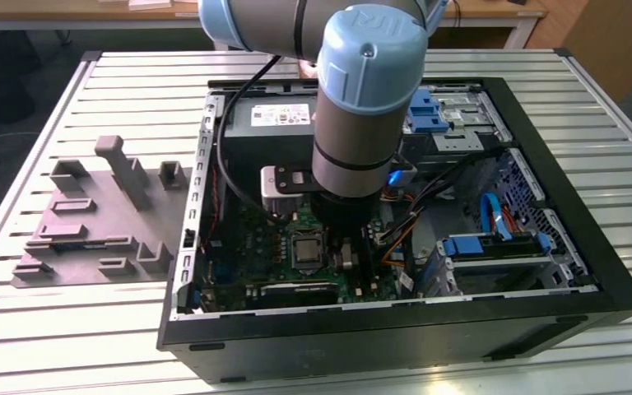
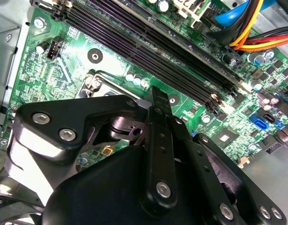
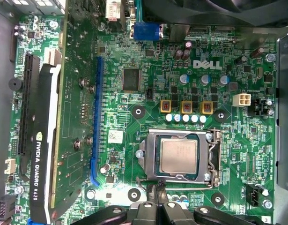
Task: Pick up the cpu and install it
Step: 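Install the first cpu locking lever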
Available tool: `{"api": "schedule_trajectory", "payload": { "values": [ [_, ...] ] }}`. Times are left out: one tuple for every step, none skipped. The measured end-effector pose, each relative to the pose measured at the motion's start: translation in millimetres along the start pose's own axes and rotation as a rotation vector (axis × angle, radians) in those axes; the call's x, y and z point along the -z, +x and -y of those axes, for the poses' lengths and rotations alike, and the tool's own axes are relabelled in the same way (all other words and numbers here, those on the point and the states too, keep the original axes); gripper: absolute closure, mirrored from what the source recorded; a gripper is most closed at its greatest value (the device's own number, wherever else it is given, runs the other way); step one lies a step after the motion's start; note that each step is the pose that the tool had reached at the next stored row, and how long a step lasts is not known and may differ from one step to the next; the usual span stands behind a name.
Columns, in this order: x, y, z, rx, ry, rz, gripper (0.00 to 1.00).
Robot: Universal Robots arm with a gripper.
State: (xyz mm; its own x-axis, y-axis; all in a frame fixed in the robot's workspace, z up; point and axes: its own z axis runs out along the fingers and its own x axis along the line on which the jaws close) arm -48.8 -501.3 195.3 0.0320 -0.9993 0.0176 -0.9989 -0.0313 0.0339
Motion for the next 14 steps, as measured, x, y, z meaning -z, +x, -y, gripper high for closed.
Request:
{"api": "schedule_trajectory", "payload": {
  "values": [
    [-0.2, 0.0, 0.0, 0.0, 0.0003, 0.0, 0.89],
    [-0.3, 0.0, 0.0, 0.0, 0.0005, -0.0001, 0.89],
    [-0.6, 0.0, 0.0, 0.0, 0.0006, 0.0001, 0.89],
    [-0.8, 0.0, 0.0, 0.0, 0.0007, 0.0001, 0.89],
    [-1.0, 0.0, 0.0, 0.0, 0.0007, 0.0003, 0.89],
    [-1.3, 0.0, 0.0, 0.0, 0.0007, 0.0006, 0.89],
    [-1.8, -0.1, 0.0, 0.0, 0.0007, 0.001, 0.89],
    [-2.2, 0.0, 0.0, 0.0, 0.0007, 0.0013, 0.89],
    [-2.4, 0.0, 0.0, 0.0, 0.0007, 0.0017, 0.89],
    [-2.5, -0.1, 0.0, 0.0, 0.0006, 0.002, 0.89],
    [-2.6, -0.1, 0.0, 0.0, 0.0007, 0.0024, 0.89],
    [-2.8, -0.1, 0.0, 0.0, 0.0007, 0.0028, 0.89],
    [-2.9, -0.1, 0.1, 0.0, 0.0008, 0.0032, 0.89],
    [-2.9, -0.1, 0.1, 0.0, 0.0008, 0.0036, 0.89]
  ]
}}
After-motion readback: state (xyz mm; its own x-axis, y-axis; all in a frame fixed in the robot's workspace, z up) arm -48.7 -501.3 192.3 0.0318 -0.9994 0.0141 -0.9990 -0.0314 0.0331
